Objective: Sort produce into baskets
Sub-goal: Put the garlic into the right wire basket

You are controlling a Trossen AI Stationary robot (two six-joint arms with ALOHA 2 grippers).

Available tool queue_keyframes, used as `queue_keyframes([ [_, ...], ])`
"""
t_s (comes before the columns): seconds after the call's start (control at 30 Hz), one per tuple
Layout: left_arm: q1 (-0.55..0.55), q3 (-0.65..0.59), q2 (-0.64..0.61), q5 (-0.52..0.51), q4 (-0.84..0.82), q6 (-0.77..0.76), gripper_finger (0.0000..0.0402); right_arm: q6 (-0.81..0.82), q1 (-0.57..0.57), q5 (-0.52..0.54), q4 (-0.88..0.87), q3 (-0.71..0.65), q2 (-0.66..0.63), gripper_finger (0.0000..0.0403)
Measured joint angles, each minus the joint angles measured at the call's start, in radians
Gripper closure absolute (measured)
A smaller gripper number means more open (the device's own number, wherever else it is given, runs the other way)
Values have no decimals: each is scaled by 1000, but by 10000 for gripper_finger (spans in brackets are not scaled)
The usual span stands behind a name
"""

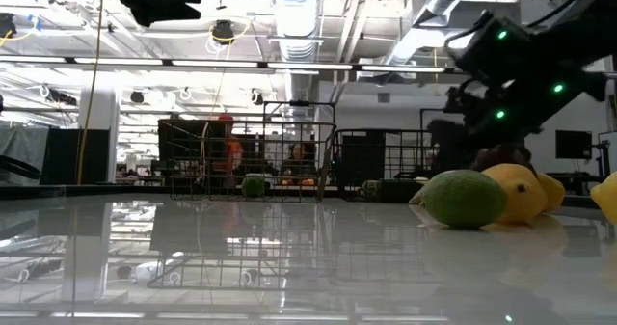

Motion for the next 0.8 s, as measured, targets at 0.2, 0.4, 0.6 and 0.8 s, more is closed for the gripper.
queue_keyframes([
  [0.2,0,0,0,0,-18,1,129,83,-46,42,88,0,125,134],
  [0.4,0,0,0,0,-20,7,129,30,-74,46,177,2,188,134],
  [0.6,0,0,0,-1,-20,6,129,-110,-89,27,263,1,248,156],
  [0.8,0,0,0,-2,-20,8,129,-264,-89,19,404,1,304,229],
])
